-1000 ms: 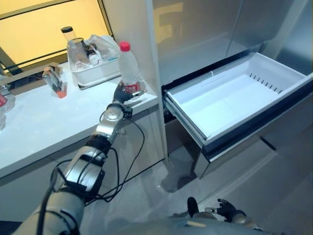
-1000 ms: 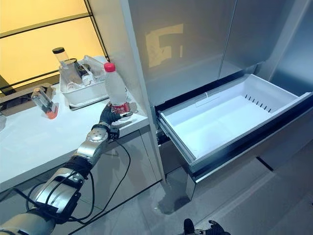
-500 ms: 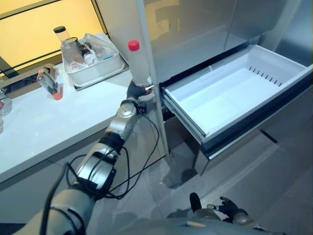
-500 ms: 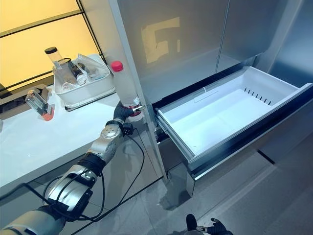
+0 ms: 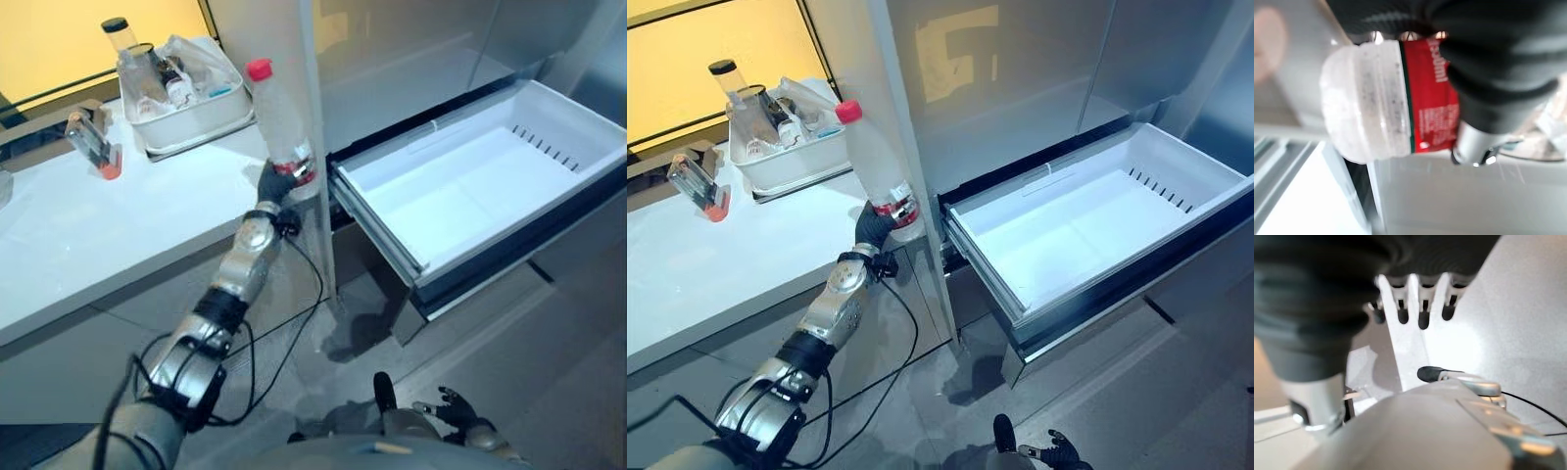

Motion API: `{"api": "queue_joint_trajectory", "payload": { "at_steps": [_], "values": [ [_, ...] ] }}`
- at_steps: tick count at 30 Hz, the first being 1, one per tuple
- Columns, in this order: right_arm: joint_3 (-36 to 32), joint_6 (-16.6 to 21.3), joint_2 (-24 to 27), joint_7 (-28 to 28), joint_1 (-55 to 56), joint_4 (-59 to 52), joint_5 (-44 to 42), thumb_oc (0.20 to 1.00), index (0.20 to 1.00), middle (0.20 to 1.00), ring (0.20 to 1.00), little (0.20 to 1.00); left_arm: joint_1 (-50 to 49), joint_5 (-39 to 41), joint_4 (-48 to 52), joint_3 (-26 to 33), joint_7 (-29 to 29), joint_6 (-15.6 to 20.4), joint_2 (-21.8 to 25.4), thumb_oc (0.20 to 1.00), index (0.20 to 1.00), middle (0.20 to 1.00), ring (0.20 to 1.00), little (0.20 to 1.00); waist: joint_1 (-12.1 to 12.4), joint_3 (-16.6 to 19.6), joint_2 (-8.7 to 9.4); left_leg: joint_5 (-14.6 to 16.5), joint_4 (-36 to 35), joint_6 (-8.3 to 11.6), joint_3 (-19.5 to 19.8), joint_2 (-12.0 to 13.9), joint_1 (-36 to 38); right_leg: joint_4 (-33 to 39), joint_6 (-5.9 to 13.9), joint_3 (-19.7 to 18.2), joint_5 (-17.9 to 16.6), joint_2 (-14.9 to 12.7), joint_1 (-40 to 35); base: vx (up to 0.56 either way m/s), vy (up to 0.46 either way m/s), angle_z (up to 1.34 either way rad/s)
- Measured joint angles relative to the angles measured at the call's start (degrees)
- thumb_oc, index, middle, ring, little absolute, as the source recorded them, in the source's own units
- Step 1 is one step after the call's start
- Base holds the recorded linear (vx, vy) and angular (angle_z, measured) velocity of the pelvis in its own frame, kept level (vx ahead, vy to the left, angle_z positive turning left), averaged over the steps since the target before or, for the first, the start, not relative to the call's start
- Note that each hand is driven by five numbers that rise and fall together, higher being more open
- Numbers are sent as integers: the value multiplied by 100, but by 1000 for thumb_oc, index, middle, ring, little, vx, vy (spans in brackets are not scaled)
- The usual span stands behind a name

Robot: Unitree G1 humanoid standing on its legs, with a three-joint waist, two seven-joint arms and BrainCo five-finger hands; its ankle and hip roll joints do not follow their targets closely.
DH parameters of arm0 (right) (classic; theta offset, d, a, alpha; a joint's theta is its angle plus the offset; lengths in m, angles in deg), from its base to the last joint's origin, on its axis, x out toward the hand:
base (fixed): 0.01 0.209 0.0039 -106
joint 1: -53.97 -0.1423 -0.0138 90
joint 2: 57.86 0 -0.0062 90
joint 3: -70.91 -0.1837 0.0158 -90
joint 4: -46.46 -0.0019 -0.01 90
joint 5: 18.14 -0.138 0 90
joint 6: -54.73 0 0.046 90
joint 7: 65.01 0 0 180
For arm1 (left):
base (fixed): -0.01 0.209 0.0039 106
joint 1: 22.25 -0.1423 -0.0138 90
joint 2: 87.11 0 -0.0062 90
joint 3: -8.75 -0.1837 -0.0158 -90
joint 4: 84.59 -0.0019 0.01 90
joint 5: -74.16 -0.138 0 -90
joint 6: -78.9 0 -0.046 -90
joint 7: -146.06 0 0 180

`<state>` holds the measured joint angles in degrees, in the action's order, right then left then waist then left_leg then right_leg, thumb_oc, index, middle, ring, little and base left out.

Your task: Take the drinks into the refrigerator

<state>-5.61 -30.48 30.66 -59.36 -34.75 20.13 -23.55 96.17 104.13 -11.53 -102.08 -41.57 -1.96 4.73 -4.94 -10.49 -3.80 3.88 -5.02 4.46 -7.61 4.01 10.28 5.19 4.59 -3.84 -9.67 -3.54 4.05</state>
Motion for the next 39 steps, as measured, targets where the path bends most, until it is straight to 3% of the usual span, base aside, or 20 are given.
{"api": "queue_joint_trajectory", "payload": {
  "at_steps": [1,3,8,9,11,14,19,20,22,27,31,36,39],
  "values": [
    [-115,10,-65,-1,22,-42,-77,1000,1000,1000,1000,1000,-531,3,494,-23,207,-1,141,200,200,200,200,200,-76,-20,-1,1,0,1,-5,5,19,1,-1,-6,2,12,-1,0,0,0],
    [-222,17,-25,-10,37,-13,-181,1000,1000,1000,1000,1000,-965,2,615,-150,426,-106,197,200,200,200,200,200,39,-80,-14,0,1,0,10,4,3,0,2,2,5,7,1,-34,8,-1],
    [-892,114,-97,21,134,-1,-575,1000,1000,1000,1000,1000,-2853,11,1151,78,727,-313,420,200,200,200,200,200,25,-199,7,2,0,1,8,52,11,2,-23,1,30,61,8,-5,7,-1],
    [-1026,120,-80,22,187,-44,-692,1000,1000,1000,1000,1000,-3078,7,1191,162,783,-368,499,200,200,200,200,200,142,-253,21,-4,-1,6,8,56,11,1,-32,3,22,63,8,0,0,0],
    [-1545,241,-59,51,362,-579,-974,1000,1000,1000,1000,1000,-3952,9,1649,639,943,-378,670,200,200,200,200,200,114,-278,42,-3,-1,6,5,64,24,3,-39,-2,17,76,0,0,0,0],
    [-1941,403,133,188,520,-971,-1294,1000,1000,1000,1000,1000,-4085,13,1681,780,1057,-377,833,200,200,200,200,200,292,-277,47,-1,-3,3,27,55,41,2,-35,6,21,63,-41,37,28,9],
    [-2758,754,236,642,450,-2152,-1848,1000,1000,1000,1000,1000,-4066,12,2052,872,1312,-371,814,200,200,200,200,200,254,-250,65,29,-25,-35,44,28,119,0,-12,0,37,38,-158,8,17,0],
    [-2881,839,241,761,673,-3067,-1845,1000,1000,1000,1000,1000,-4063,14,2180,873,1363,-358,699,200,200,200,200,200,251,-245,46,31,-13,-41,38,24,114,2,-8,-19,33,31,-144,0,0,0],
    [-2939,936,299,912,562,-3716,-1772,1000,1000,1000,1000,1000,-4006,5,2215,866,1427,-358,619,200,200,200,200,200,213,-215,61,10,-2,-7,39,26,127,0,-32,-26,13,38,-158,-16,7,-1],
    [-3187,1152,421,1247,491,-6562,-1019,1000,1000,1000,1000,1000,-3928,-42,2213,883,1397,-360,291,200,200,200,200,200,88,-89,34,10,-1,-5,42,14,133,0,-36,-27,9,46,-165,0,0,0],
    [-3190,1235,450,1072,295,-8163,-548,1000,1000,1000,1000,1000,-3933,-256,2207,970,1309,-362,181,200,200,200,200,200,116,50,75,5,1,0,31,4,212,-3,-47,-28,-17,59,-201,0,0,0],
    [-3074,1212,575,704,302,-8448,-404,1000,1000,1000,1000,1000,-3946,-448,2138,1334,1211,-362,116,200,200,200,200,200,130,274,203,15,-4,-21,15,-11,210,-18,-3,-28,21,33,-216,-6,3,-1],
    [-3011,1117,721,428,278,-8998,-368,1000,1000,1000,1000,1000,-3941,-474,2026,1420,1157,-362,115,200,200,200,200,200,132,294,184,19,-3,-43,10,-13,212,-82,10,-35,33,20,-180,-5,1,-1]
  ]
}}
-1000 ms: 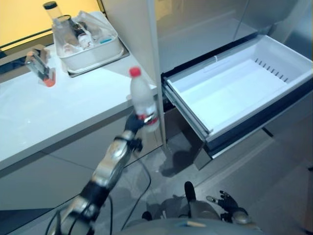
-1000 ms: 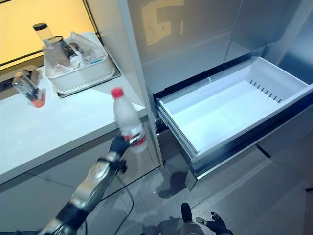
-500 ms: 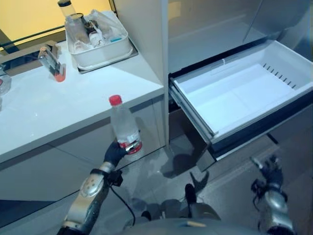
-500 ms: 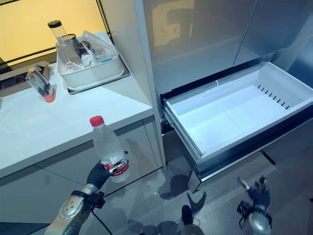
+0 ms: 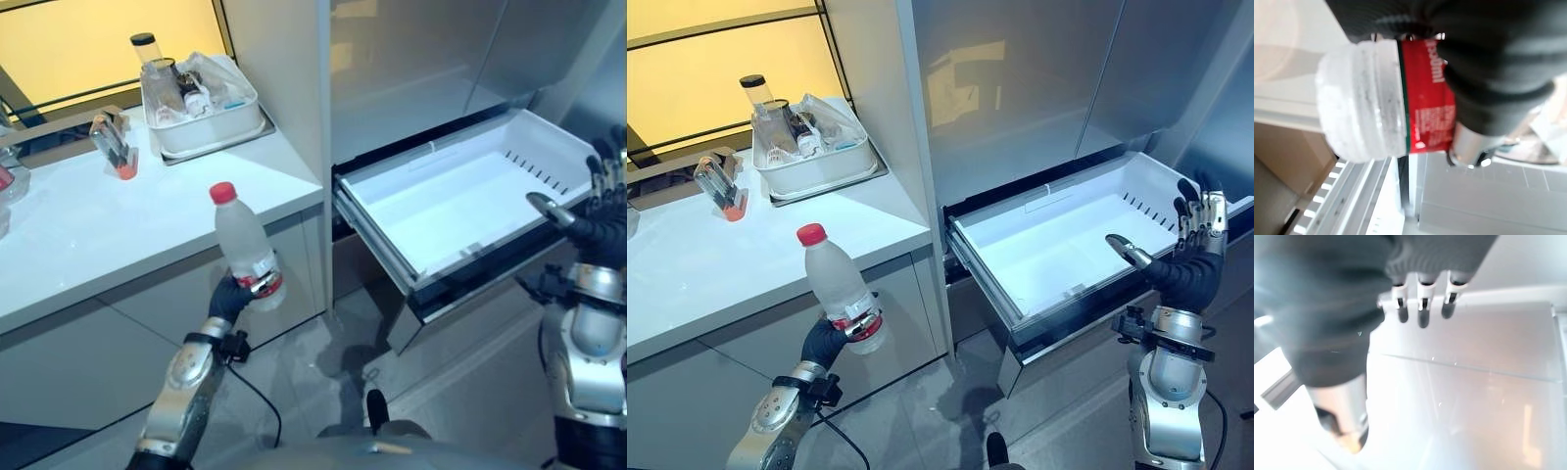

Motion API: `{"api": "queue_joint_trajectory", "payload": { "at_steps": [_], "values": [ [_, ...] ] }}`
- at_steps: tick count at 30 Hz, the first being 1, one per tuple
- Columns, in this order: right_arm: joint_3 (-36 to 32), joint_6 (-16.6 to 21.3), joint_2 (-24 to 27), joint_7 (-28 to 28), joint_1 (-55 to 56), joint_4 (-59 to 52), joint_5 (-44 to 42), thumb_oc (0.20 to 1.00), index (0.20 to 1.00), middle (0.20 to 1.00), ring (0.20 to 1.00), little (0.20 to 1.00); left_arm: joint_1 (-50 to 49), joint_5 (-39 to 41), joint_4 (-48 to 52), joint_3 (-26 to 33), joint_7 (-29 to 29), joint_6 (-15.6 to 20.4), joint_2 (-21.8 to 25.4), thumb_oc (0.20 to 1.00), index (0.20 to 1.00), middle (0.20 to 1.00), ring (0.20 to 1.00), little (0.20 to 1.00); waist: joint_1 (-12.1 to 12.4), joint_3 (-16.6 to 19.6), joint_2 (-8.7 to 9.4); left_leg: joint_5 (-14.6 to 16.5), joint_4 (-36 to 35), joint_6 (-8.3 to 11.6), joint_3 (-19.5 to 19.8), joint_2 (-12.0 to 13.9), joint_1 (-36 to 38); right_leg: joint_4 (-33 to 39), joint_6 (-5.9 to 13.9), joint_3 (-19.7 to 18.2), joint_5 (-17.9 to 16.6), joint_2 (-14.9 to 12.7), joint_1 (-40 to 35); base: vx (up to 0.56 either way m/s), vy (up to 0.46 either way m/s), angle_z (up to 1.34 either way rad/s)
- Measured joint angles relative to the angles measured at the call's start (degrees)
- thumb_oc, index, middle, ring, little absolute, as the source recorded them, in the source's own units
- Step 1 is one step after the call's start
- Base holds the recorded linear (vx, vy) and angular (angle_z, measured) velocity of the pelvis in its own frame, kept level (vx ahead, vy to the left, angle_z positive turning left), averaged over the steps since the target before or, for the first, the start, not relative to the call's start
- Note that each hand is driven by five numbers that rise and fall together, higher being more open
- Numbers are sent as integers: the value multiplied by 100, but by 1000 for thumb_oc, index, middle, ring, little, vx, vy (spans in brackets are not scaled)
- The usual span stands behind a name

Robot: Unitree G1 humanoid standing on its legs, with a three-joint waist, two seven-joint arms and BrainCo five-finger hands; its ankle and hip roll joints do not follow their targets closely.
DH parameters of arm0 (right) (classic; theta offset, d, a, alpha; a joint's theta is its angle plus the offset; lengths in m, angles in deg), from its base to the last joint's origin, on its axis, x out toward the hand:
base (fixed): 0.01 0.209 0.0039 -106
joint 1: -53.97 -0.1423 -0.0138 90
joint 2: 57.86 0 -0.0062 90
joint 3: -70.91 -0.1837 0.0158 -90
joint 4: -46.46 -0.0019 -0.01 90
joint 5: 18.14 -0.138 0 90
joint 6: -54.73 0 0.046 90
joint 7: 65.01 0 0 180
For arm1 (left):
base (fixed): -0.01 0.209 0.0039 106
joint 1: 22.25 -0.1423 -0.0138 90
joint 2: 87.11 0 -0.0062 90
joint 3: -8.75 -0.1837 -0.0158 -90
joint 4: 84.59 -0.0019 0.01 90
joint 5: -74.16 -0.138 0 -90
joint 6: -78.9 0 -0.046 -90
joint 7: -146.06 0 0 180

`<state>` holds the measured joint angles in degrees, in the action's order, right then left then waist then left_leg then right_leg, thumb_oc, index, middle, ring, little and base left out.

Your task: Take the drinks into the refrigerator

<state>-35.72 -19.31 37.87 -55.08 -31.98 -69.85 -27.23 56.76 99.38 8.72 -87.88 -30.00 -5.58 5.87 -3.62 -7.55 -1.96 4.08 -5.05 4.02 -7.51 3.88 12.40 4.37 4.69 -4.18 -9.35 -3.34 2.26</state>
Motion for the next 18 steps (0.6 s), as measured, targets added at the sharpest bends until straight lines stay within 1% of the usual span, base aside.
{"api": "queue_joint_trajectory", "payload": {
  "at_steps": [3,5,7,8,9,10,11,12,13,14,15,16,17,18],
  "values": [
    [261,10,244,-242,-92,-170,-29,1000,1000,1000,1000,1000,2,-137,-136,-2,-6,0,-6,200,200,200,200,200,0,28,17,-5,0,-1,2,7,3,-9,-5,2,3,5,-1,0,0,0],
    [604,-15,465,-546,-221,-179,-74,1000,1000,1000,1000,1000,5,-268,-198,-15,10,-1,-4,200,200,200,200,200,18,43,40,-40,2,36,6,18,5,-9,-13,9,2,16,-5,0,0,0],
    [1093,-26,880,-795,-514,-82,-166,1000,1000,1000,1000,1000,19,-417,-208,-15,18,-1,14,200,200,200,200,200,36,45,43,-43,3,36,19,28,11,-6,-18,18,-1,15,-22,0,0,0],
    [1337,-90,1120,-903,-764,65,-219,1000,1000,1000,1000,1000,73,-439,-249,-59,21,-1,34,200,200,200,200,200,39,47,47,-44,3,37,21,23,32,-4,-19,20,-3,16,-39,37,-18,6],
    [1660,-147,1305,-1094,-1145,414,-397,1000,1000,1000,1000,1000,198,-452,-306,-176,33,-3,42,200,200,200,200,200,139,57,57,-49,2,34,51,32,75,2,-22,54,-1,15,-103,-1,-25,7],
    [1855,-182,1320,-1141,-1349,674,-502,1000,1000,1000,1000,1000,254,-453,-342,-246,33,-2,40,200,200,200,200,200,170,73,82,-49,3,34,57,42,99,6,-26,64,3,21,-132,36,-17,13],
    [2129,-359,1495,-1238,-1608,936,-591,1000,1000,1000,1000,1000,345,-461,-404,-363,43,-3,53,200,200,200,200,200,183,89,98,-49,4,37,101,38,117,30,-32,94,5,19,-184,-38,-24,20],
    [2472,-504,1791,-1400,-1819,1160,-646,1000,1000,1000,1000,1000,440,-538,-450,-523,91,15,82,200,200,200,200,200,314,109,110,-45,1,20,171,45,97,38,-35,165,14,1,-207,34,-23,19],
    [2894,-555,1852,-1516,-2175,1623,-745,1000,1000,1000,1000,1000,494,-585,-531,-680,104,16,137,200,200,200,200,200,298,147,147,-60,4,41,168,38,104,49,-44,163,6,17,-212,1,-23,15],
    [3008,-645,1850,-1575,-2269,1813,-753,1000,1000,1000,1000,1000,526,-640,-582,-747,128,16,143,200,200,200,200,200,372,158,160,-62,2,44,185,54,97,69,-46,177,7,14,-231,30,-15,5],
    [3374,-814,1968,-1685,-2528,2143,-845,1000,1000,1000,1000,1000,566,-646,-710,-902,167,16,136,200,200,200,200,200,422,165,166,-66,3,51,200,52,106,79,-49,185,3,19,-243,-6,-9,7],
    [3492,-887,1977,-1742,-2617,2272,-846,1000,1000,1000,1000,1000,583,-649,-767,-993,183,5,139,200,200,200,200,200,473,168,171,-70,3,55,210,52,97,80,-52,197,2,18,-245,-9,-11,9],
    [3814,-968,1913,-1787,-2915,2614,-854,1000,1000,1000,1000,1000,592,-661,-895,-1101,196,4,154,200,200,200,200,200,470,168,173,-71,4,57,231,53,112,80,-53,215,2,21,-244,-6,-4,9],
    [3948,-1022,1876,-1830,-3032,2730,-858,1000,1000,1000,1000,1000,591,-713,-945,-1142,207,3,160,200,200,200,200,200,479,168,169,-82,4,70,260,54,93,80,-60,234,-3,16,-246,-6,-4,14]
  ]
}}
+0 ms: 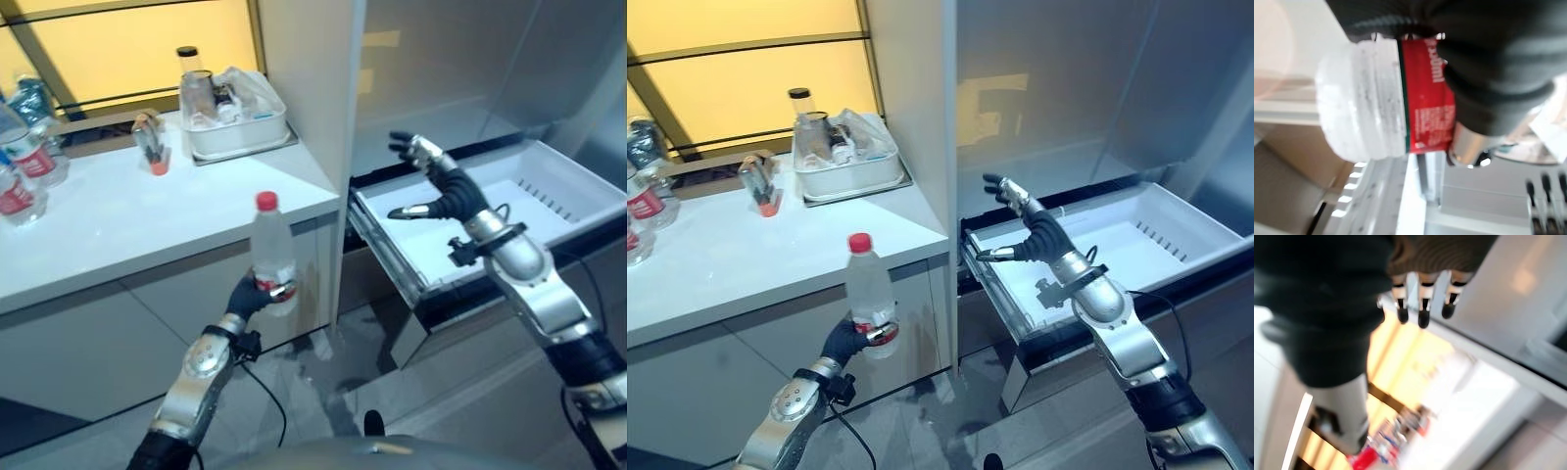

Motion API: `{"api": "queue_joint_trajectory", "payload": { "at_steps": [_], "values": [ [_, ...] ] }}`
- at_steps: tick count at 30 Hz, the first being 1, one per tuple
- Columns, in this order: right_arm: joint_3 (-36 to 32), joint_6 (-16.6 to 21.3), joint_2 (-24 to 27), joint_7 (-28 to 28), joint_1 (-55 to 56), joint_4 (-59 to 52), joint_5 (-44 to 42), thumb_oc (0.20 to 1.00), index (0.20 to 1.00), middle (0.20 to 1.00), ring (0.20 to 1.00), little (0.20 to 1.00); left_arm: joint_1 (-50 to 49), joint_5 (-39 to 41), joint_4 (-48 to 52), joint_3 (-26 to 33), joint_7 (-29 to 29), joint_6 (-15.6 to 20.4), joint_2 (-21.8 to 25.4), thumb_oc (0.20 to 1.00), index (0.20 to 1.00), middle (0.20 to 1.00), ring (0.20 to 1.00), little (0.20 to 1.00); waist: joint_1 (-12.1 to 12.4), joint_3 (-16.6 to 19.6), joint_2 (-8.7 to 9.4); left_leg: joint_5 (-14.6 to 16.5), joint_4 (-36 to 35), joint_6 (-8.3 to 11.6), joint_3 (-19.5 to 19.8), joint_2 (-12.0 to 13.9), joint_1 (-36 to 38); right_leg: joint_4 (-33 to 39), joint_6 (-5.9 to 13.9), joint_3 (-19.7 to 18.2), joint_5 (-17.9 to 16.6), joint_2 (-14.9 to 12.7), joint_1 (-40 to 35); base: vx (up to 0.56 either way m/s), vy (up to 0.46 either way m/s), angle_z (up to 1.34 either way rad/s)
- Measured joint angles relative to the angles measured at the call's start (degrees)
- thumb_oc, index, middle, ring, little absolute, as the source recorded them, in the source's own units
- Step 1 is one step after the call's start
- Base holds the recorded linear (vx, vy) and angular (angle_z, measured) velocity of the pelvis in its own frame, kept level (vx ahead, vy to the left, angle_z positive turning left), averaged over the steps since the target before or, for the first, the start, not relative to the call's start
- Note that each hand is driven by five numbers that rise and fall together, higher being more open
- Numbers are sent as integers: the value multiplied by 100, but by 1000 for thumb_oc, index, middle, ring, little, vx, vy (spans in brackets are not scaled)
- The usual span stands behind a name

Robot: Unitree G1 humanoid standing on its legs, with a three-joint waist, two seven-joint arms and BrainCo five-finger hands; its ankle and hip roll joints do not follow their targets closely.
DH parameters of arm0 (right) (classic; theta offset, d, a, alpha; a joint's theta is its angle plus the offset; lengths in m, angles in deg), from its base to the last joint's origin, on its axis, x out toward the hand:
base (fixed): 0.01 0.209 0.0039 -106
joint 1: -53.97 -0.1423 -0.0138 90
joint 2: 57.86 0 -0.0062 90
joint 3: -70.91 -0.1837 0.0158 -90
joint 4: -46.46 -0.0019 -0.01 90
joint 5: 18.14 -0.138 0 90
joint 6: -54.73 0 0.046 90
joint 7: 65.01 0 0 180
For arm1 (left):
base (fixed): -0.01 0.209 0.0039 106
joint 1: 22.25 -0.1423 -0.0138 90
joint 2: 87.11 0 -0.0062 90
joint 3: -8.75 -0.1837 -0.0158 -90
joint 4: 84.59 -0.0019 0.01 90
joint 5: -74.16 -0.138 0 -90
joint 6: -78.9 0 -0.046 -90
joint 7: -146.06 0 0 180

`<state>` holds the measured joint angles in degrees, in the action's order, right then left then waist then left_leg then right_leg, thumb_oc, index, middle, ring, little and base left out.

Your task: Take the drinks into the refrigerator

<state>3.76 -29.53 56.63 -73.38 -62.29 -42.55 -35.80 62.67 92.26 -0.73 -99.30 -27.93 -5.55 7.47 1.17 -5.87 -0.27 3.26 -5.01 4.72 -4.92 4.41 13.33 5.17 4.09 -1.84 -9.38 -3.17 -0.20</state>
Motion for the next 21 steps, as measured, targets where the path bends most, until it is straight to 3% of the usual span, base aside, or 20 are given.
{"api": "queue_joint_trajectory", "payload": {
  "at_steps": [4,12,21],
  "values": [
    [288,-91,-637,-9,-381,748,0,1000,1000,1000,1000,1000,112,-205,-286,-158,-50,-1,23,200,200,200,200,200,84,0,-7,-2,1,3,54,22,15,1,-32,82,-9,5,-23,4,-9,8],
    [693,-209,-1115,19,-875,1513,-1,1000,1000,1000,1000,1000,442,-615,-615,-294,-387,10,68,200,200,200,200,200,175,0,-19,-9,0,11,218,43,-49,1,-31,230,47,-10,-89,6,-7,10],
    [735,-219,-1409,28,-964,1542,-526,1000,1000,1000,1000,1000,854,-961,-631,-424,-738,21,22,200,200,200,200,200,289,2,-27,-46,2,46,422,52,-100,0,-50,423,69,-41,-107,12,-2,11]
  ]
}}
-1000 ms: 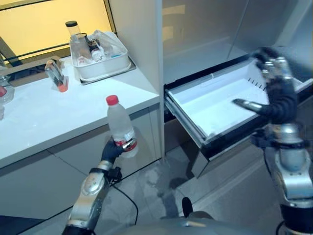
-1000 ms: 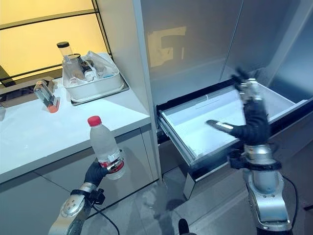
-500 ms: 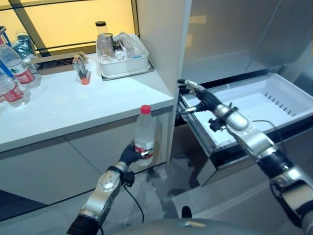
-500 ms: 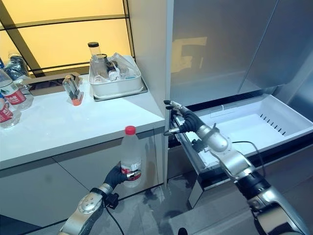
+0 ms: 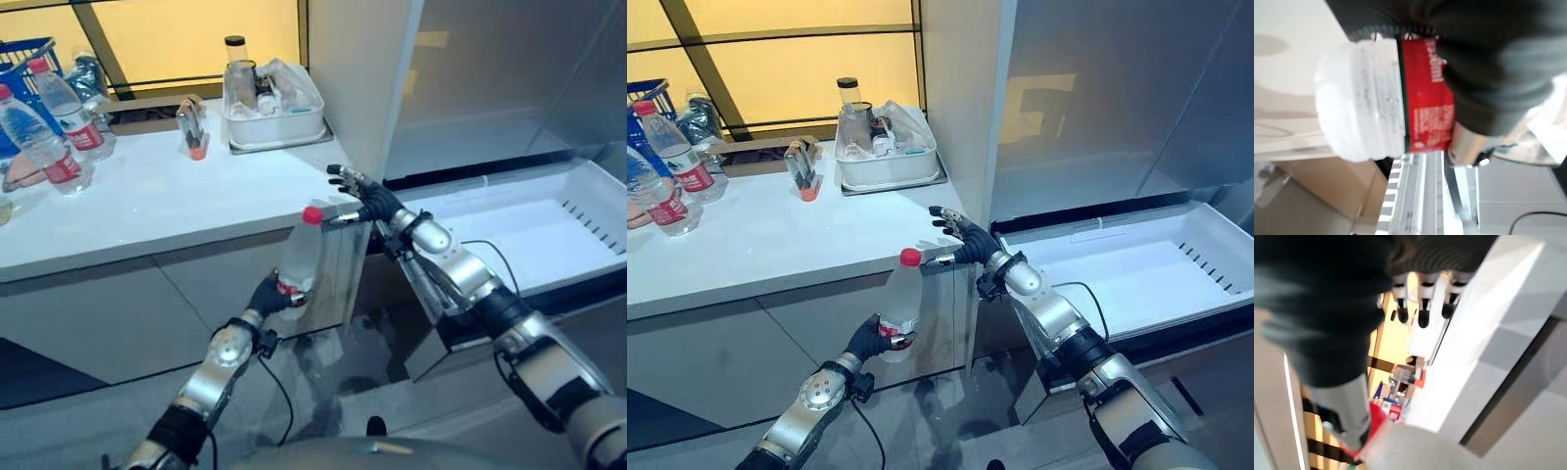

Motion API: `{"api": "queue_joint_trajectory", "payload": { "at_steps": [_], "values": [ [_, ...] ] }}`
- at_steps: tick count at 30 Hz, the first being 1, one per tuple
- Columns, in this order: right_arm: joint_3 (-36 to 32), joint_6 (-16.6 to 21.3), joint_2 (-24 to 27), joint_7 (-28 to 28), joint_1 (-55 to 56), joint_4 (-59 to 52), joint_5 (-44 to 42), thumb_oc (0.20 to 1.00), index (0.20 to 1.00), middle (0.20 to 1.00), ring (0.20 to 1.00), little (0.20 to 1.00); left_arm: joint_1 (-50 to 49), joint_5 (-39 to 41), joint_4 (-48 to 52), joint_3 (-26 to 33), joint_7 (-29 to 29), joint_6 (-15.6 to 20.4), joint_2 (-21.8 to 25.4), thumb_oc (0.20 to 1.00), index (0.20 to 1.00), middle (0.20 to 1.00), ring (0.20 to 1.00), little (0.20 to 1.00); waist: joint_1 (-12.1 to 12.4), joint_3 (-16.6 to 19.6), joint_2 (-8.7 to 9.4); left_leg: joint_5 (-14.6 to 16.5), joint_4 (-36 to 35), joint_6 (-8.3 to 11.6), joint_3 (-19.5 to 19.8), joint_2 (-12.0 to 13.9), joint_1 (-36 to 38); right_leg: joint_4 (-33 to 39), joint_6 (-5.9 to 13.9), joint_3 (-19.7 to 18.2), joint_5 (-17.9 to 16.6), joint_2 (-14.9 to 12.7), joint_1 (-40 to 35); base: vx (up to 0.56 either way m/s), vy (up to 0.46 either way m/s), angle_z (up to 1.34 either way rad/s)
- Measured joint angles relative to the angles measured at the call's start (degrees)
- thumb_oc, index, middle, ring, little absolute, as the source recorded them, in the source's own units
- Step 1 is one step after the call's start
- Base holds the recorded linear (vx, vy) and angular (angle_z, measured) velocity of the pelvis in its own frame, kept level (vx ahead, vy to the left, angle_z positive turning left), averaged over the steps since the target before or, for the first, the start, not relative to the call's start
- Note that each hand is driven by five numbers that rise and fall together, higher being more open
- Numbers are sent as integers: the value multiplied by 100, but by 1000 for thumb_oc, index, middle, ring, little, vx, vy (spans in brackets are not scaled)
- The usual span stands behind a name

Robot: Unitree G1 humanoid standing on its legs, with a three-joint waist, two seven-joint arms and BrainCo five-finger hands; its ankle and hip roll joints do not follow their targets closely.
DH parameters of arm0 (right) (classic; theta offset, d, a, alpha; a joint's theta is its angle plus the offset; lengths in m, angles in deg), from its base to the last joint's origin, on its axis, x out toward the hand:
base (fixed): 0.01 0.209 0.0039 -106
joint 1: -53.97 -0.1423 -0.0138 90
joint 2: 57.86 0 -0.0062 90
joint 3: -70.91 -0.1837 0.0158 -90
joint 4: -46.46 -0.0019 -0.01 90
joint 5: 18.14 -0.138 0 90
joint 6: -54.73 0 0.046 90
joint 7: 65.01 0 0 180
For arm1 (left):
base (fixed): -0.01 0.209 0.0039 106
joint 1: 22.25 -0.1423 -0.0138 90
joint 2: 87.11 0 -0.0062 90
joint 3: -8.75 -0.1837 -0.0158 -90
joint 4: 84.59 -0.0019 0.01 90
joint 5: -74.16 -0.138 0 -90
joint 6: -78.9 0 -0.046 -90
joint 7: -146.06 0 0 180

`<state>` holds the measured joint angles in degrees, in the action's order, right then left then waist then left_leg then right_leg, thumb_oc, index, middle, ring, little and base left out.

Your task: Take the drinks into the refrigerator

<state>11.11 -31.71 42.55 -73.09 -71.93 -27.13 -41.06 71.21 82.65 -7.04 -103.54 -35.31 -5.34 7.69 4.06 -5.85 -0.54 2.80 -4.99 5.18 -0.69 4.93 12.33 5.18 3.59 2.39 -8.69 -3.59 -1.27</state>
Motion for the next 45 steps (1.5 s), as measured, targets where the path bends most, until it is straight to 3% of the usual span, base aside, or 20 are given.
{"api": "queue_joint_trajectory", "payload": {
  "at_steps": [6,14,26,37,45],
  "values": [
    [-19,3,2,172,-29,-6,38,1000,1000,1000,1000,1000,302,34,27,171,-174,15,40,200,200,200,200,200,-1,8,-15,-13,14,-4,102,-6,-9,0,-2,97,25,-29,-54,4,-5,9],
    [-27,4,42,11,-28,-8,57,1000,1000,1000,1000,1000,322,246,929,384,-42,90,130,200,200,200,200,200,12,7,-21,-13,13,-4,132,-4,-18,0,2,132,33,-34,-59,2,-1,0],
    [-27,0,634,-605,-31,-76,-1159,1000,1000,1000,1000,1000,424,245,1020,598,16,250,278,200,200,200,200,200,8,6,-22,-13,29,-3,154,-6,-13,0,2,148,34,-39,-83,0,0,0],
    [-2,-29,555,-581,-474,-80,-1156,1000,1000,1000,1000,1000,532,624,651,362,291,241,169,200,200,200,200,200,6,10,-28,-13,51,-4,161,-6,17,1,-2,141,32,-36,-125,0,0,0],
    [328,-38,105,-515,-1135,-39,-1152,1000,1000,1000,1000,1000,761,633,365,-34,305,225,119,200,200,200,200,200,2,18,-27,-13,59,-3,158,-5,99,0,-5,136,30,-33,-206,0,0,0]
  ]
}}
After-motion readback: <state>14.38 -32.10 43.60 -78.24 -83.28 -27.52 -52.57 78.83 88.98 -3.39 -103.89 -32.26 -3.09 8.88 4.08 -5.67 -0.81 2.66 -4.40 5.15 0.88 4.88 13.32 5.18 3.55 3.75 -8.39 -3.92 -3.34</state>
